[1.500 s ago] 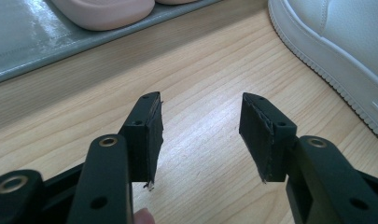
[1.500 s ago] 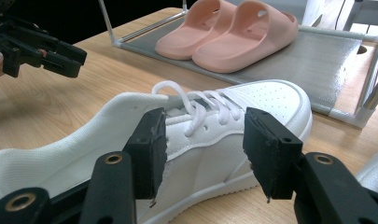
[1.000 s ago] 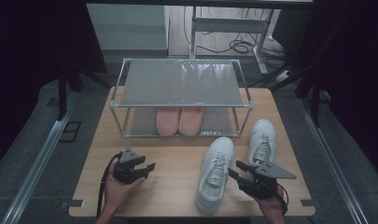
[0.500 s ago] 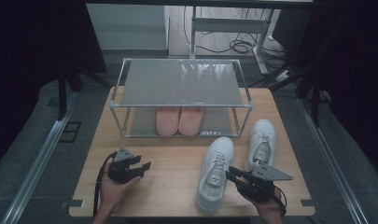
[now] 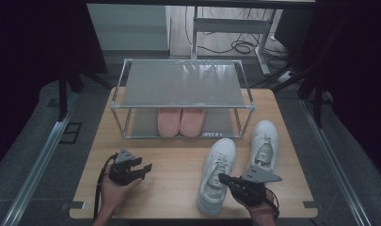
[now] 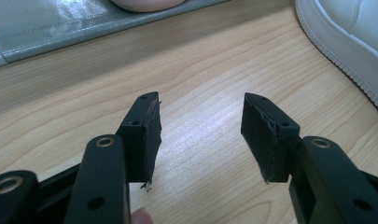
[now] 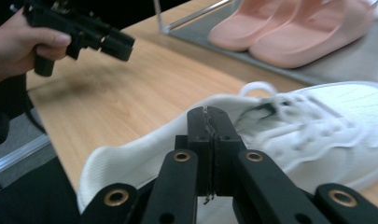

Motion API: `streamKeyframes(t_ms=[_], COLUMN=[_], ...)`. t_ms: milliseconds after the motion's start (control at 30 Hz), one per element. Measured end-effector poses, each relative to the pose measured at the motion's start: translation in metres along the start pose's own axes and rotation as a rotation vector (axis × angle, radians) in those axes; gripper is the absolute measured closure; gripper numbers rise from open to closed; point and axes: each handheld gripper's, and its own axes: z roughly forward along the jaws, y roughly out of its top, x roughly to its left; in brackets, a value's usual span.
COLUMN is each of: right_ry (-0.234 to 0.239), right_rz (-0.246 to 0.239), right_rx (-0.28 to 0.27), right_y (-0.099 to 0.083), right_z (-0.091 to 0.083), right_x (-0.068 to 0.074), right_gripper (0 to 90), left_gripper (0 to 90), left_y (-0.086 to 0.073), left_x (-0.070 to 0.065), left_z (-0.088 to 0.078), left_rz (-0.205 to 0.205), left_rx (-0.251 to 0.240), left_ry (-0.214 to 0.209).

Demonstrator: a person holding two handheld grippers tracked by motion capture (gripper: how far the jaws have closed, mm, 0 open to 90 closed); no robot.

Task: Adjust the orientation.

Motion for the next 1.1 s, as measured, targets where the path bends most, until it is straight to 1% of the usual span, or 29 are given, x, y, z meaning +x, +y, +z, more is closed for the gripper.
streamKeyframes(t_ms=[167,300,400,567,633,900,1000,1100], right_ry=[0.034,0.033,0.03,0.016,0.004,0.018,0.015,0.013], right_rz=[-0.022,-0.034,-0.033,-0.031,-0.03,-0.012,-0.012,-0.009], right_rx=[0.048,0.069,0.082,0.106,0.118,0.121,0.126,0.135], right_y=[-0.003,-0.004,-0.006,-0.008,-0.01,-0.012,-0.013,-0.013], right_z=[0.009,0.012,0.013,0.013,0.013,0.008,0.006,0.001], right_x=[0.007,0.01,0.009,0.008,0.007,0.002,0.0,-0.007], right_gripper=[90.0,90.0,90.0,90.0,90.0,90.0,90.0,90.0], left_gripper=[47.7,47.7,47.7,47.7,47.7,47.8,47.8,47.8], left_y=[0.0,0.0,0.0,0.0,-0.001,-0.001,-0.001,-0.001], left_x=[0.002,0.003,0.004,0.004,0.004,0.005,0.005,0.005], left_z=[-0.001,-0.002,-0.002,-0.002,-0.001,0.0,0.001,0.001], left_rz=[-0.002,-0.009,-0.01,-0.013,-0.012,-0.013,-0.013,-0.013], left_rx=[-0.004,-0.005,-0.005,-0.005,-0.003,0.001,0.001,0.001], left_ry=[0.001,0.004,0.005,0.006,0.005,0.003,0.0,0.001])
